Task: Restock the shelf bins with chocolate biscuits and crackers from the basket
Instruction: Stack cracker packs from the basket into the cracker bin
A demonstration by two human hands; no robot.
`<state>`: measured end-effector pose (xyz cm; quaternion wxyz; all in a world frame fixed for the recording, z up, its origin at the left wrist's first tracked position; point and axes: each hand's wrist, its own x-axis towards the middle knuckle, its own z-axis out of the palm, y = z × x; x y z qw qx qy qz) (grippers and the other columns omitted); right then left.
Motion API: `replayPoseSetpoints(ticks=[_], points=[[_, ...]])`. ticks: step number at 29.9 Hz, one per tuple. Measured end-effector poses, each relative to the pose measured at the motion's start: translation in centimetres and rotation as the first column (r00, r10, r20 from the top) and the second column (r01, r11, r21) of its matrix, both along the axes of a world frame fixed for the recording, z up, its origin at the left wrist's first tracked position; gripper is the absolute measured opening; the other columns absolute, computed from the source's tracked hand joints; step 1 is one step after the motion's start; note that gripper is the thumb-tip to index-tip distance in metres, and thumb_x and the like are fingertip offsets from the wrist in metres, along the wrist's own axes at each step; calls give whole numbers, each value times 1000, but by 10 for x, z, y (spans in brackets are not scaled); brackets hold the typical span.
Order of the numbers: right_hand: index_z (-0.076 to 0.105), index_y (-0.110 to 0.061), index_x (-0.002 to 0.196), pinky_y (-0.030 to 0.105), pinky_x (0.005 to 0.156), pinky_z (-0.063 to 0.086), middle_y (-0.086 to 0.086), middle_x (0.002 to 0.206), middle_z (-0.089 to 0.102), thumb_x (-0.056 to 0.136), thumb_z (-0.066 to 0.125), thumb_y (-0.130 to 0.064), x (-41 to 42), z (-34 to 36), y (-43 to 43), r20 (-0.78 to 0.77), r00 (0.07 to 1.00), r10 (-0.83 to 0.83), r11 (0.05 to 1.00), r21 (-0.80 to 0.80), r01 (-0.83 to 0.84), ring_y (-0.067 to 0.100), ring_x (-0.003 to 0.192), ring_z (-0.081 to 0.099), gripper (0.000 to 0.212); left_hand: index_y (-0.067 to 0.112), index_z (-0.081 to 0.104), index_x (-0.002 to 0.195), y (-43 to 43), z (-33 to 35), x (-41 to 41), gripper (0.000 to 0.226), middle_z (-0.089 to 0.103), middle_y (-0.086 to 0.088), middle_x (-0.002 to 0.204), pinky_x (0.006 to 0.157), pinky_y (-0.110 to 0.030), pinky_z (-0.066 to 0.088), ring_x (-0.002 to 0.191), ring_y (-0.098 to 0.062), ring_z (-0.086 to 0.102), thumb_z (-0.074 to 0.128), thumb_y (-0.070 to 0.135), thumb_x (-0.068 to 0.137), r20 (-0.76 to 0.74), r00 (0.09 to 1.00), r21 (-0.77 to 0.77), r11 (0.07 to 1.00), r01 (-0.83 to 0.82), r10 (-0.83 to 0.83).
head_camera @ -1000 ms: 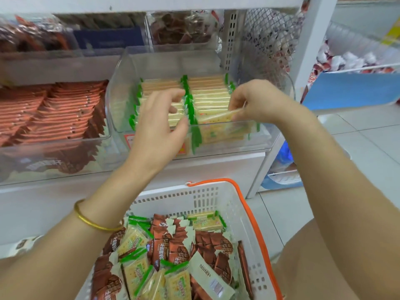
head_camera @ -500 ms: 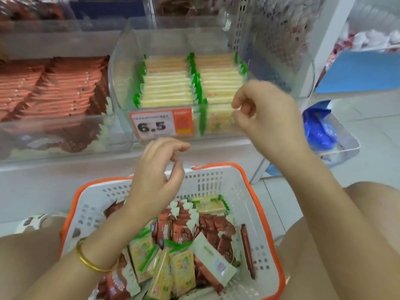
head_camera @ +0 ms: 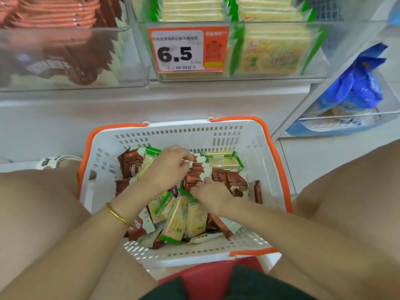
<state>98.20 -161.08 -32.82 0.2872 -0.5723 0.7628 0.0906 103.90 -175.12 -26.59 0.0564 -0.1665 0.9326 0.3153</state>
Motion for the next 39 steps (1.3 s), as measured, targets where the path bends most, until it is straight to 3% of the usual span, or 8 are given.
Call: replayPoseSetpoints(ticks=[4,14,18,21,24,28,33,39], points=[[50,-14,90,31,67,38,-1,82,54,90,62,-25,-25,14,0,211,975,-77,997,5,78,21,87,46,16,16,61,114,-1,0,0,21,56,5,110,83,-18,38,99,-8,53,51,20,96,111,994,91,996,17,-27],[47,-11,83,25,62,52,35,100,59,88,64,-6,-102,114,31,691,590,-417,757,-95,647,29,83,64,18,27,60,96,2,32,-5,7,66,5,104,84,-22,51,99,-10,62,60,30,90,148,986,418,908,9,-78],[50,-8,98,33,67,53,21,99,63,86,66,-4,-107,163,43,713,581,-393,703,-174,689,26,84,64,21,27,62,88,2,78,-20,7,66,1,89,81,-46,52,84,-19,64,68,30,85,30,993,249,963,104,-115],[52,-23,116,26,82,50,-10,113,55,83,71,-14,-117,214,57,555,769,-318,706,-403,582,14,101,58,39,20,63,98,8,137,-43,18,65,2,88,75,-39,50,81,-17,62,66,34,86,-73,978,60,978,199,-194],[52,-26,118,23,87,48,-23,111,51,85,69,-13,-138,263,66,396,884,-249,526,-711,467,3,99,54,39,16,61,108,19,203,-74,29,64,0,96,73,-34,42,88,-18,57,62,36,87,-242,927,-308,928,208,-288],[50,-34,105,32,78,46,-30,93,51,81,63,-23,-177,297,65,334,890,-310,297,-856,424,-1,82,53,28,20,60,113,20,254,-126,32,64,-3,108,81,-36,44,103,-25,57,62,37,87,-442,840,-482,873,72,-313],[51,-25,102,19,63,37,-4,96,54,84,67,-19,-215,292,59,207,865,-457,496,-748,441,0,69,46,24,17,61,116,17,239,-177,36,62,-3,107,70,-27,32,93,-19,52,65,37,86,-266,918,-447,882,153,-294],[56,-22,92,9,57,36,-5,82,54,85,66,-28,-224,289,57,236,838,-491,615,-588,526,2,70,48,13,14,63,112,16,223,-185,30,55,6,89,57,-14,33,79,-12,49,65,31,88,-135,941,-245,931,271,-309]])
